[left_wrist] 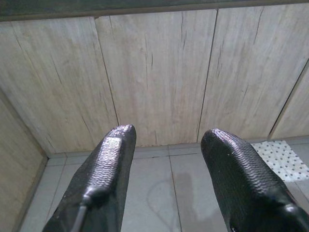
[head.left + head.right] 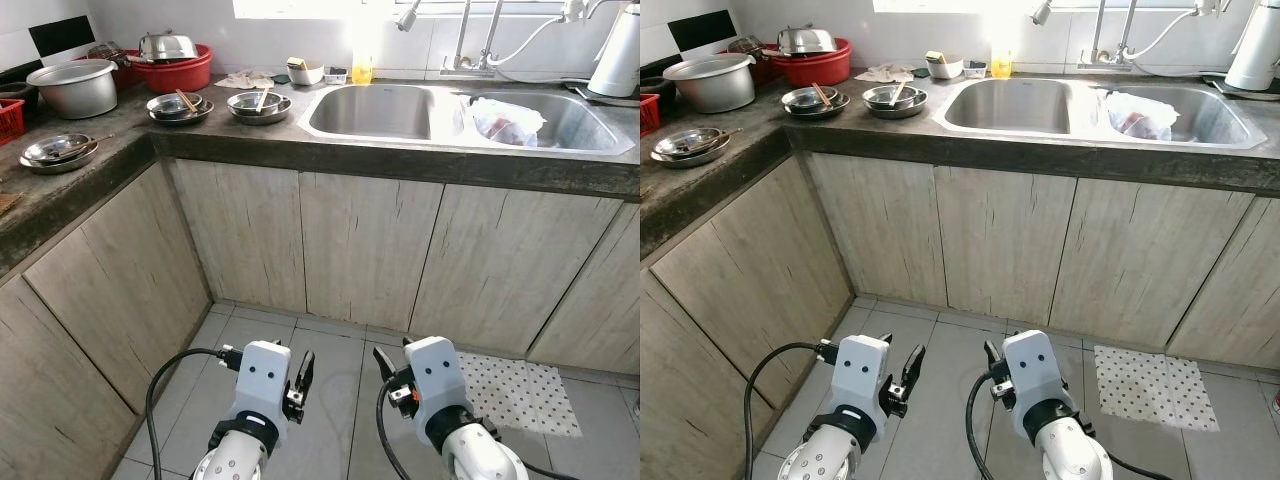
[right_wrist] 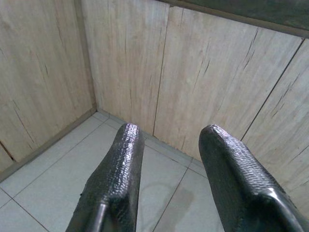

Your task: Kitchen organization

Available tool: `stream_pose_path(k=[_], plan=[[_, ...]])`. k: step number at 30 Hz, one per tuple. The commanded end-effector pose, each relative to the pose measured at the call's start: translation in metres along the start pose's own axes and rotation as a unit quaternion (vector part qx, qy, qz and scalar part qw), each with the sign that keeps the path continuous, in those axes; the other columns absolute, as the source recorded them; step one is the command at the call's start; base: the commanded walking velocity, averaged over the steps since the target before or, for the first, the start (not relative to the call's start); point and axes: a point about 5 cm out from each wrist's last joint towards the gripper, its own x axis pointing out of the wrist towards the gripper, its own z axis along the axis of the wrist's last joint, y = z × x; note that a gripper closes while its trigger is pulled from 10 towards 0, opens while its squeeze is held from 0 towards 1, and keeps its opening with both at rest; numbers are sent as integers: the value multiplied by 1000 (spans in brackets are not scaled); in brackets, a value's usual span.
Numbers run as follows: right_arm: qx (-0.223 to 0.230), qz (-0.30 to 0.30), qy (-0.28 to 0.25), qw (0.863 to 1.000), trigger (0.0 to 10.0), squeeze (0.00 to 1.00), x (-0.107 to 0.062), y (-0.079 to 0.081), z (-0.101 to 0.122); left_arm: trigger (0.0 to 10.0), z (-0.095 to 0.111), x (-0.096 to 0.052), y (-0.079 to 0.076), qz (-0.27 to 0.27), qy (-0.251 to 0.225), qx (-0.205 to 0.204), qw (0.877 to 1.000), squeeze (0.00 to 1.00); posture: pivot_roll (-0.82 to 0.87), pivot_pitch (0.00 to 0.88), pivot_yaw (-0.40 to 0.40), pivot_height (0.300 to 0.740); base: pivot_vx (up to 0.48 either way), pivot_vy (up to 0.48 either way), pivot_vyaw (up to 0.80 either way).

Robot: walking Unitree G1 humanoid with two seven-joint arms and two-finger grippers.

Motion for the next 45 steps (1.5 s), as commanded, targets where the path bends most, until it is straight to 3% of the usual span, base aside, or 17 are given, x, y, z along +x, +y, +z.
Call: stream_pose_path(k=[1,28,29,32,45], plan=[[-2,-5,-7,1000,10000,0,-1,-1,3,10000,1,-1,0,-1,-4,-1,1000,0,58,0,-12,740,0,0,0],[-2,-5,-7,1000,10000,0,-1,-1,3,10000,1,-1,0,-1,-4,-1,1000,0,58,0,-12,740,0,0,0],[-1,-6,-4,1000,10000,0,-1,-1,3,10000,1,-1,-1,-1,-4,-1,1000,0,0,0,0,740,0,0,0],[27,-7,-1,1000,10000,0,-1,-3,2,10000,0,-2,0,-4,3,-12,1000,0,58,2,-8,740,0,0,0],[30,-10,-2,1000,10000,0,-1,-4,2,10000,0,-1,1,-3,4,-13,1000,0,57,2,-6,740,0,0,0]])
